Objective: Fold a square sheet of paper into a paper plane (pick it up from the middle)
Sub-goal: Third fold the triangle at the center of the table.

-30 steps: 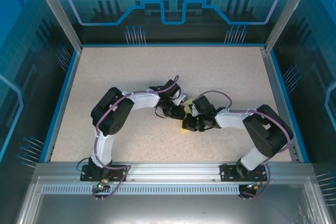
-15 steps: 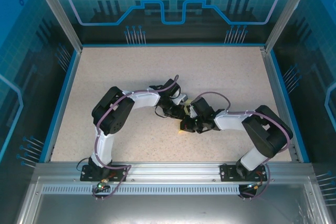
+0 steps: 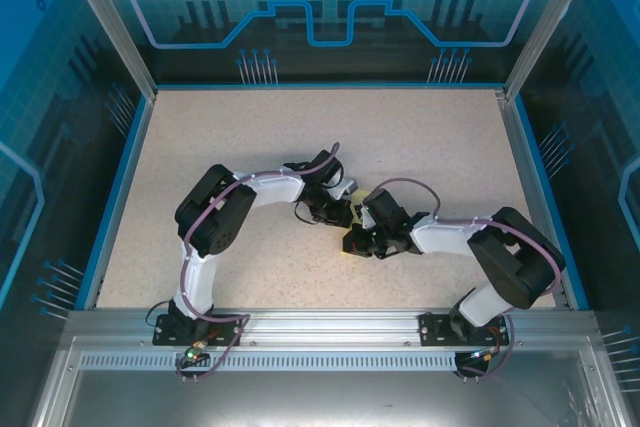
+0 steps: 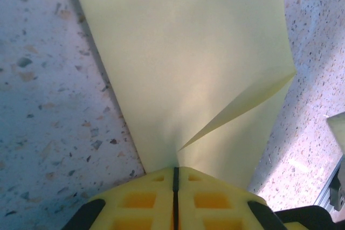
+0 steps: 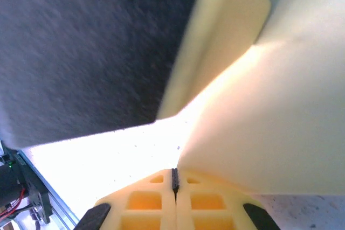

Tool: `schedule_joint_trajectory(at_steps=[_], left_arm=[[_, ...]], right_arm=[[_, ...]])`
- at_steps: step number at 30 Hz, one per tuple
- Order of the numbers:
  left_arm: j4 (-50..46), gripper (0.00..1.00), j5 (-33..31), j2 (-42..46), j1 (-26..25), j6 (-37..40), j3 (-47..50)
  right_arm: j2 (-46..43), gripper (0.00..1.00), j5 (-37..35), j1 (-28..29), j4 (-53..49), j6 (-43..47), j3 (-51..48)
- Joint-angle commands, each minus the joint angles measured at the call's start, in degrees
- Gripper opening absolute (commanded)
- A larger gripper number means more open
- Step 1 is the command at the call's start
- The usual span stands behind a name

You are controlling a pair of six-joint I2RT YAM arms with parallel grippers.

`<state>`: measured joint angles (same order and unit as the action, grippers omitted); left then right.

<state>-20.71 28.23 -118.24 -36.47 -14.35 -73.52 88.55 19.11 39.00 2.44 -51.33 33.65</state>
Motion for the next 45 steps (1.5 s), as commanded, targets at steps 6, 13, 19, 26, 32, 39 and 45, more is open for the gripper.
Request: schedule_joint_trajectory(at_steps=[6,13,19,26,32,39,45], left_arm=[[-3.8,0.09,-6.6,-5.6,0.3,2.0,2.7],[-3.5,0.09,-6.3,-5.6,0.3,2.0,2.7],[-3.5,0.09,-6.2,-5.6,0.5,2.1,3.2],[-3.1,0.09,-6.3,-5.9,0.8,2.1,3.8],[-2.9,0.09,-6.4,-6.5,1.0,2.2,3.5],[-3.1,0.08,-7.1,-7.4,1.2,2.5,3.0],[-3.5,0.08,-7.0,-7.8,1.1,2.7,2.3]], right_arm=[[1.5,0.05,-1.0,1.3,2.1,-1.3,-0.1],[3.6,0.05,-0.9,1.2,3.4,-1.3,1.4],[4.1,0.05,-1.4,1.2,1.8,-0.8,2.1],[4.5,0.05,-3.0,1.9,-5.3,1.8,2.3],[2.4,0.06,-2.0,3.2,-3.9,1.9,0.5],[0.5,0.06,-1.9,3.5,-4.8,1.2,-1.0],[-3.0,0.06,-0.6,2.8,-4.3,0.7,0.2]])
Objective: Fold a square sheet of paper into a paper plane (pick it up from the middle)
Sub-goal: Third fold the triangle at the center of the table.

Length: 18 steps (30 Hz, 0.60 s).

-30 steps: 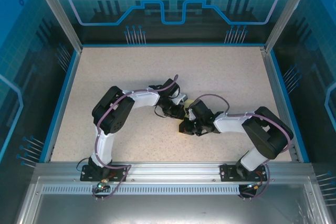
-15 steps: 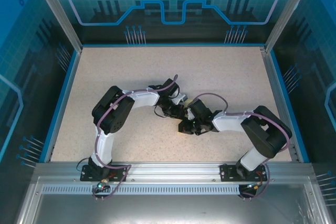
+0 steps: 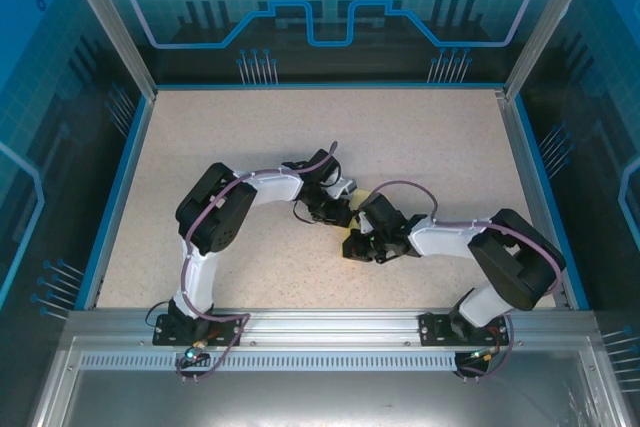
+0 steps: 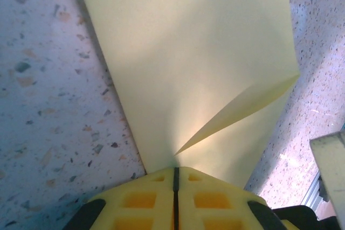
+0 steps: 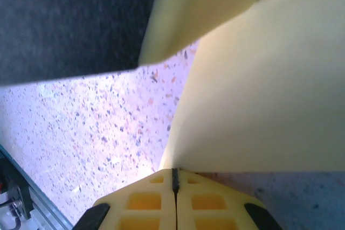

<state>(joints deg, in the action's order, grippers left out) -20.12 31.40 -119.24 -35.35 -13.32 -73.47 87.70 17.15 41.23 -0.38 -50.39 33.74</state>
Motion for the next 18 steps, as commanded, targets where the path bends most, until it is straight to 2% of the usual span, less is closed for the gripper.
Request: schedule_joint_trajectory(at_steps=[1,5,18], left_arm=[[-4.1,0.08,-10.1,-6.7,0.0,1.7,2.2],[-4.1,0.08,-10.0,-6.8,0.1,1.7,2.3],[-3.9,0.08,-9.8,-6.7,0.1,1.5,2.6]], right_arm=[[-2.5,0.06,1.8,0.3,-0.9,-0.3,0.2],[-2.9,0.06,2.4,-1.1,0.8,-1.1,0.1],[5.0,0.06,4.4,-1.2,9.1,-2.5,1.3]])
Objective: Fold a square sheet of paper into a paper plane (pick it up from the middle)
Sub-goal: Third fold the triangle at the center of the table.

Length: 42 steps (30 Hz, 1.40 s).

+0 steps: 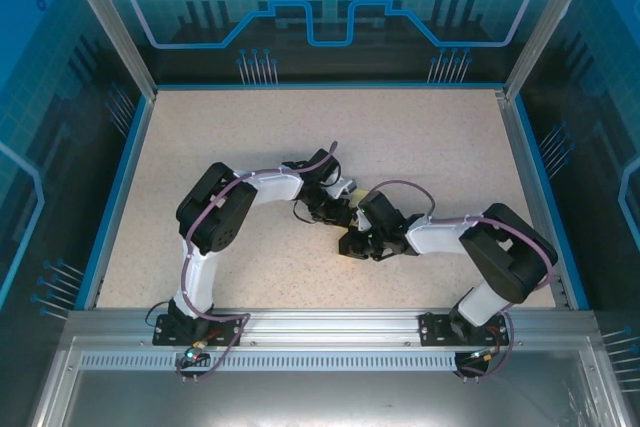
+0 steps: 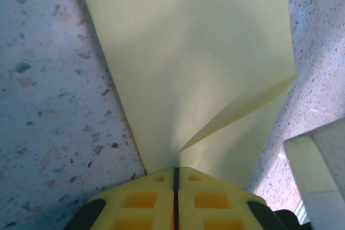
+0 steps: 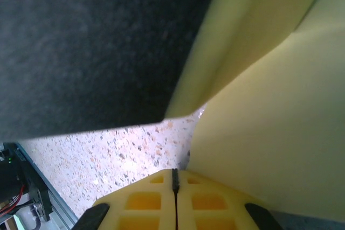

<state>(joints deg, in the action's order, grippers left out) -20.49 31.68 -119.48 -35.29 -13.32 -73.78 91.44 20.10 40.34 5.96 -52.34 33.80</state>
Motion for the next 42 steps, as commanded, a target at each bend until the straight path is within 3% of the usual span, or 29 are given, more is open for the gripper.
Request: schedule_joint_trajectory(at_steps=[1,6,11,18,28,42], left_arm=[[-3.5,0.08,-10.1,-6.4,0.0,1.5,2.9],[-3.3,0.08,-10.0,-6.7,0.0,1.5,3.2],[-3.5,0.08,-10.0,-6.8,0.1,1.7,3.2],[-3.4,0.08,-9.6,-6.7,0.1,1.8,2.9],[-3.7,0.09,-9.4,-5.9,0.1,1.6,2.7],[-4.2,0.13,-7.0,-3.1,0.1,0.5,1.4]], right_arm=[[1.7,0.06,1.5,-0.2,3.0,-0.6,1.1],[3.3,0.06,0.9,-0.1,1.1,-0.1,1.1],[-0.9,0.07,2.1,-0.5,-2.2,1.1,1.6],[-9.3,0.07,1.9,-8.0,-7.9,3.9,0.7],[-5.6,0.07,1.8,-15.4,-7.1,7.8,0.7],[-2.2,0.07,-2.8,-18.7,-11.7,12.4,-0.7]])
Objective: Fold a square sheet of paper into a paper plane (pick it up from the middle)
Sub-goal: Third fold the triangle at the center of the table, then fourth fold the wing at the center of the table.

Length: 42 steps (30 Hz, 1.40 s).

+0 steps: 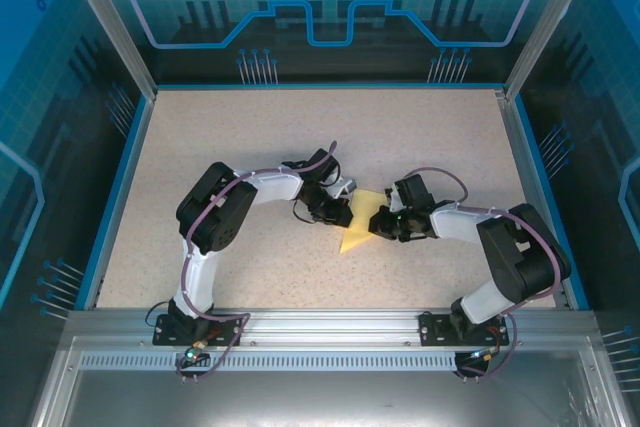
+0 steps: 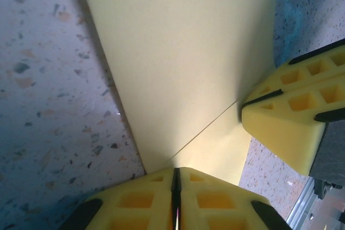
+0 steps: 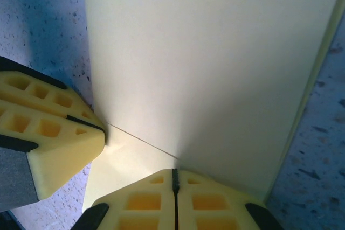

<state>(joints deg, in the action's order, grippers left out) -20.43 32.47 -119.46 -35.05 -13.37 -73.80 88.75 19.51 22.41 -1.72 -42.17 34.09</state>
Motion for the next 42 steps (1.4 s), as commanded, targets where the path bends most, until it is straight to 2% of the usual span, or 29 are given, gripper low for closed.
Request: schedule_joint_trajectory(at_steps=[1,6,10,17,23,27,32,38,42], left_arm=[[-4.4,0.13,-7.4,-2.7,-0.1,0.3,1.1],[-5.4,0.20,-6.6,-0.2,-0.1,-0.6,-0.9],[-6.1,0.29,-7.3,3.2,-0.2,-1.5,-2.3],[-8.9,0.40,-11.9,10.4,-1.5,-2.7,-2.5],[-9.1,0.38,-12.7,15.4,-4.7,-6.5,1.2],[-5.3,0.31,-12.9,16.0,-7.0,-10.4,5.5],[0.9,0.23,-13.0,14.0,-8.4,-12.8,9.8],[3.9,0.21,-13.2,10.0,-9.6,-13.1,10.4],[2.6,0.20,-15.9,9.3,-9.6,-12.0,10.5]], right_arm=[[0.5,0.07,-2.6,-0.9,-4.6,2.4,-1.1],[0.8,0.07,-2.2,-1.0,-4.2,2.1,-2.6],[0.2,0.07,-1.6,-0.9,-3.6,1.7,-3.2],[0.2,0.07,0.0,-1.0,-2.1,1.0,-3.4],[0.5,0.07,1.2,-1.0,-0.7,0.6,-3.8],[0.2,0.07,1.8,-0.9,-0.5,0.5,-3.7],[-0.1,0.07,2.3,-1.0,-0.9,0.7,-3.4],[-0.3,0.07,1.9,-1.1,-1.6,1.0,-3.1],[-0.5,0.07,1.1,-1.2,-3.1,1.9,-2.9]])
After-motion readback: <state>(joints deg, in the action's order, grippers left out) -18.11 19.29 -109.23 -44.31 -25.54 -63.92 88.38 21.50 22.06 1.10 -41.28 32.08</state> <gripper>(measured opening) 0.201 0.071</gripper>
